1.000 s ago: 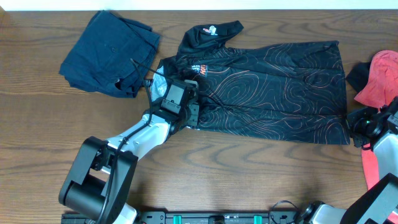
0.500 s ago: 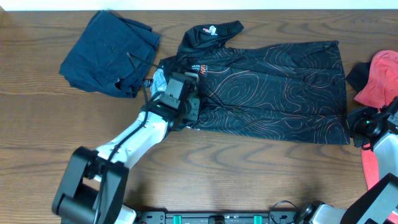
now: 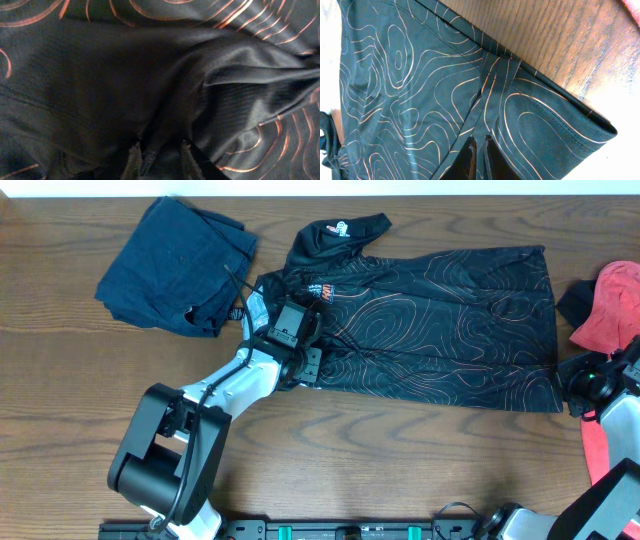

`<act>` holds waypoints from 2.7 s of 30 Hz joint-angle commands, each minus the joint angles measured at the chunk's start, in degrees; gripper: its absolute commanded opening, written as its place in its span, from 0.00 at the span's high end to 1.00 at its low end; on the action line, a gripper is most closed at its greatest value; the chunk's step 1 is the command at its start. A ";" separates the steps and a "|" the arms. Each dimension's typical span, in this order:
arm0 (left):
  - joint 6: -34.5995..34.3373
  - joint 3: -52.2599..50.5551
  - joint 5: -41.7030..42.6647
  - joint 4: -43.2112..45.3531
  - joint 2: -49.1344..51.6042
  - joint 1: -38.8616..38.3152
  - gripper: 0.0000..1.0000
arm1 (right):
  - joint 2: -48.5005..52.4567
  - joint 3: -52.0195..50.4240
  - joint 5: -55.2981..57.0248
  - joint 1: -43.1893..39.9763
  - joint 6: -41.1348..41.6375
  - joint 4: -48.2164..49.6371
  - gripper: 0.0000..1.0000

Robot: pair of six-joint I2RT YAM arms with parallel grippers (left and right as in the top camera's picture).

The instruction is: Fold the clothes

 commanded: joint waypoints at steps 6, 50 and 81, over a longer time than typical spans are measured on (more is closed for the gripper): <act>0.85 0.15 -2.16 1.68 0.76 0.20 0.90 | 0.28 0.52 0.31 0.57 0.55 0.02 0.94; 8.96 2.91 1.53 17.16 -3.63 0.04 0.76 | 0.28 0.52 0.33 0.57 0.55 0.15 0.94; 8.94 2.89 -4.46 14.45 4.68 4.72 0.60 | 0.28 0.52 0.31 0.57 0.55 -0.68 0.92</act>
